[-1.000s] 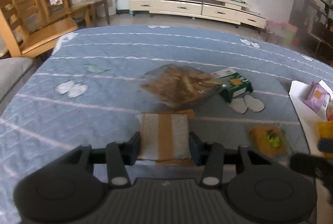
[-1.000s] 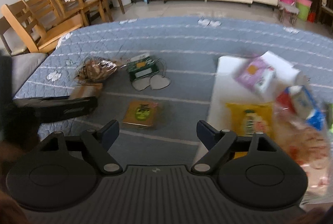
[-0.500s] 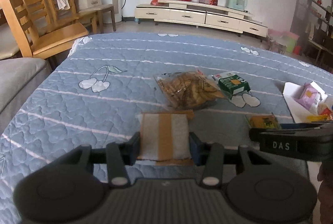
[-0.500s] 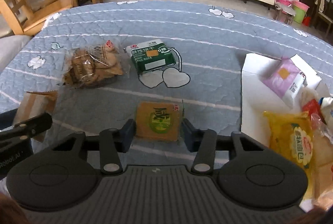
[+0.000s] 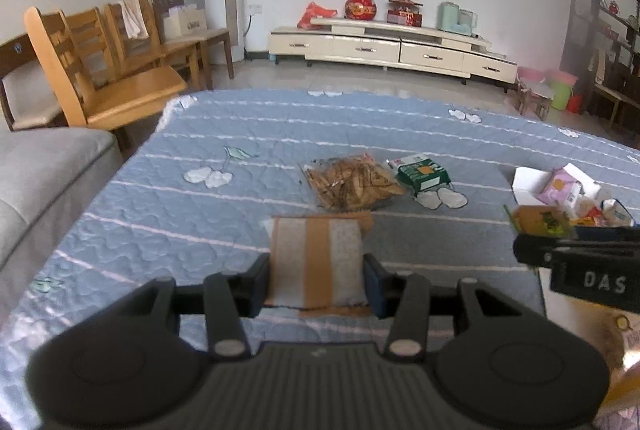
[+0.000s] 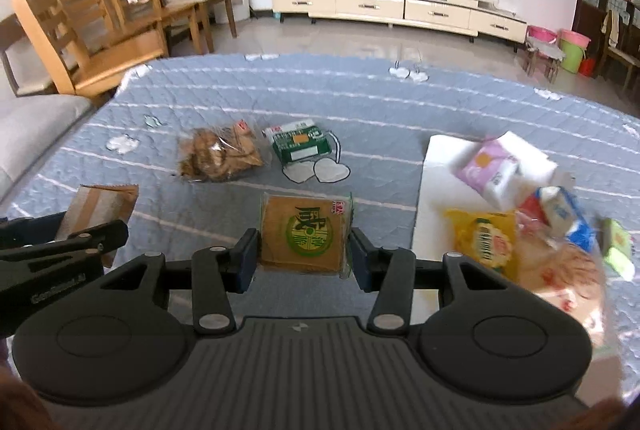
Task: Organize snacks
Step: 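Carry the box and yellow pack over the white paper with both grippers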
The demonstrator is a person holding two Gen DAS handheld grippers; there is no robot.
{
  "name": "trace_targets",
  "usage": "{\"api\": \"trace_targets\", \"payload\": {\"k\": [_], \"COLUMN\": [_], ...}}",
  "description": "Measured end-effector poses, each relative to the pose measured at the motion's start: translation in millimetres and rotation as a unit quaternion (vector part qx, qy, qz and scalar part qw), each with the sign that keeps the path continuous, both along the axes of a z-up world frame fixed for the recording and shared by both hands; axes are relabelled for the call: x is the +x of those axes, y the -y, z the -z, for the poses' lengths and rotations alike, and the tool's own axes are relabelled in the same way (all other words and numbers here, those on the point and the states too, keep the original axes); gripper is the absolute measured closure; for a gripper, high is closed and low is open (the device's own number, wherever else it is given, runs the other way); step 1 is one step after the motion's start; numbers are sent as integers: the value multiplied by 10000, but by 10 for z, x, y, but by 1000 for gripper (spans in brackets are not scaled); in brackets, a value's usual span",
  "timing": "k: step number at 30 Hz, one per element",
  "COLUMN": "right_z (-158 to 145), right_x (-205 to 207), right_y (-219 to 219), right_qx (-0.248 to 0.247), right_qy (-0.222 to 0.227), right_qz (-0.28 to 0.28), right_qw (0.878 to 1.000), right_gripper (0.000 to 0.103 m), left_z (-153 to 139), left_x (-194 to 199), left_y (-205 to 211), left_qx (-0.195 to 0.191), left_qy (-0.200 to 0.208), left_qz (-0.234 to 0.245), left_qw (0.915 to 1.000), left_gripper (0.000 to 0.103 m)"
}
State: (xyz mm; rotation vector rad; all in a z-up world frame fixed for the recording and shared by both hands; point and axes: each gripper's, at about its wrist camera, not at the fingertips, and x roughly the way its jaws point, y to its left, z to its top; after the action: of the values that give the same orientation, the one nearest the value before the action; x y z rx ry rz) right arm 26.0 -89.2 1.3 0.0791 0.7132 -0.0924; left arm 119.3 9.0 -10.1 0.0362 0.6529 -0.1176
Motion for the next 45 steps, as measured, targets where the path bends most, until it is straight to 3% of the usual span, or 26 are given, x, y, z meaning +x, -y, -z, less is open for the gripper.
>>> {"api": "trace_targets", "payload": {"k": [9,20,45], "right_z": [-277,-354,-466], "right_x": [-543,-942,-1483], "right_y": [-15,4,206], "right_qx": [74,-2,-132], "right_qy": [254,448,750], "right_qz": [38,126,425], "right_qw": [9996,9989,9962], "right_gripper": [44,44,44], "left_z": [-254,-439,-565], "left_x": [-458,-866,-1201], "left_y": [0,9,343], "left_qx": [-9,-24,34], "left_qy": [243,468,619], "left_qz": [107,233,646], "left_qw": [9996,9986,9960], "left_gripper": [56,56,56]}}
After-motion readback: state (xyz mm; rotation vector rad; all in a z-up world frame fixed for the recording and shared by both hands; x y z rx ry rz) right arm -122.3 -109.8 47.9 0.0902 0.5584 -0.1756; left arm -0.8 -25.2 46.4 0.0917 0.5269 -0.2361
